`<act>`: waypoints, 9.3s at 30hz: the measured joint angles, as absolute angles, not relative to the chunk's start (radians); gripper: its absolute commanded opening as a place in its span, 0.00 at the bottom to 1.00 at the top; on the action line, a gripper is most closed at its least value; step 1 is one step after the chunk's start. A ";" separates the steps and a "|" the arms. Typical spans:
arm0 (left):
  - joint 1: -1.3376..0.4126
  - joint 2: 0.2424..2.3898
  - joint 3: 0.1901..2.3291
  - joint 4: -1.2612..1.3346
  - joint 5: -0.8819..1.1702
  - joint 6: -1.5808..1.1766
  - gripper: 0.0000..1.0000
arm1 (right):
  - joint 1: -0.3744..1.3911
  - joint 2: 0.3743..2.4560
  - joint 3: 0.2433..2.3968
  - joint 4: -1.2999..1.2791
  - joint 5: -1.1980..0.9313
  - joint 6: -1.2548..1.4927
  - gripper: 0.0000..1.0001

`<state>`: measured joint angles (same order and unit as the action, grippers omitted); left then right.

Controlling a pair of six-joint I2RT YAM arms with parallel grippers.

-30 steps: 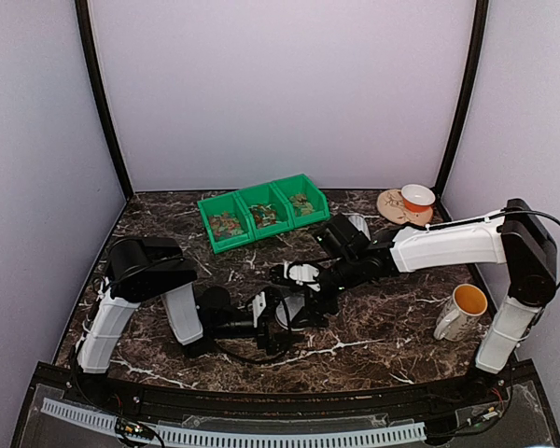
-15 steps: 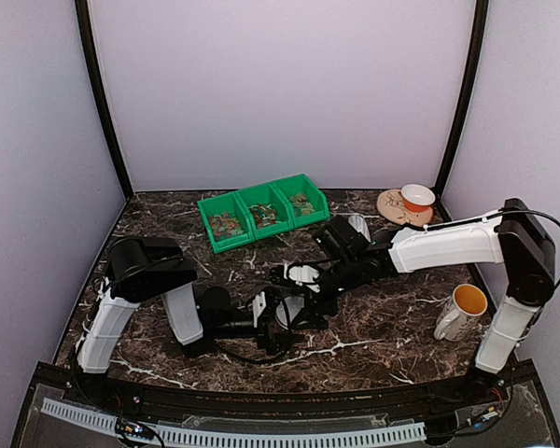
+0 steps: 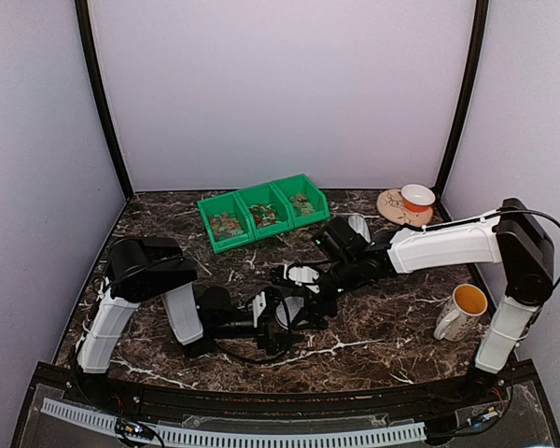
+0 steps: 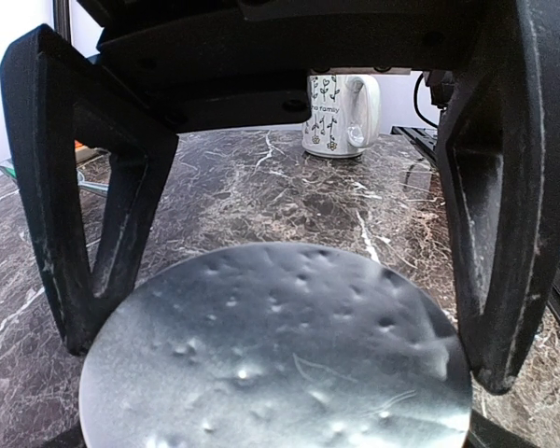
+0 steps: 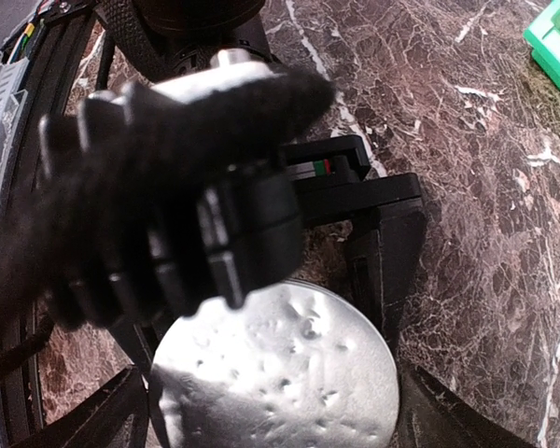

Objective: Pack the candies
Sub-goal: Screw the bottle lid onto the packing bottle.

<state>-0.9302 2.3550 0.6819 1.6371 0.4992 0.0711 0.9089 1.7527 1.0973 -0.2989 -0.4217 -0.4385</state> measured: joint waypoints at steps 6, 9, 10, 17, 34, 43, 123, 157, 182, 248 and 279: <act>-0.930 2.355 0.682 1.637 0.496 0.071 0.91 | 0.909 1.754 1.097 -0.299 -0.426 -0.427 0.86; -0.930 2.355 0.682 1.637 0.495 0.071 0.91 | 0.909 1.754 1.092 -0.291 -0.424 -0.416 0.86; -0.931 2.355 0.682 1.637 0.494 0.071 0.91 | 0.908 1.752 1.089 -0.284 -0.422 -0.409 0.86; -0.936 2.355 0.682 1.638 0.455 0.067 0.90 | 0.910 1.722 1.033 -0.212 -0.383 -0.339 0.86; -0.953 2.355 0.689 1.638 0.301 0.049 0.89 | 0.973 1.644 0.953 -0.089 -0.122 -0.034 0.86; -0.953 2.355 0.689 1.638 0.300 0.049 0.89 | 0.997 1.656 0.957 -0.072 -0.020 0.021 0.87; -0.968 2.348 0.678 1.639 0.199 0.044 0.90 | 1.020 1.701 0.968 -0.044 -0.015 0.140 0.85; -0.974 2.347 0.679 1.626 0.103 0.036 0.90 | 1.069 1.721 0.977 -0.091 0.131 0.342 0.97; -0.952 2.349 0.679 1.640 0.240 0.045 0.90 | 1.026 1.314 0.783 -0.244 -0.074 -0.097 0.97; -0.941 2.356 0.672 1.642 0.451 0.069 0.96 | 0.920 1.745 1.057 -0.232 -0.390 -0.472 0.90; -0.964 2.348 0.662 1.644 0.227 0.044 0.92 | 1.059 1.712 0.928 0.052 0.062 0.068 0.91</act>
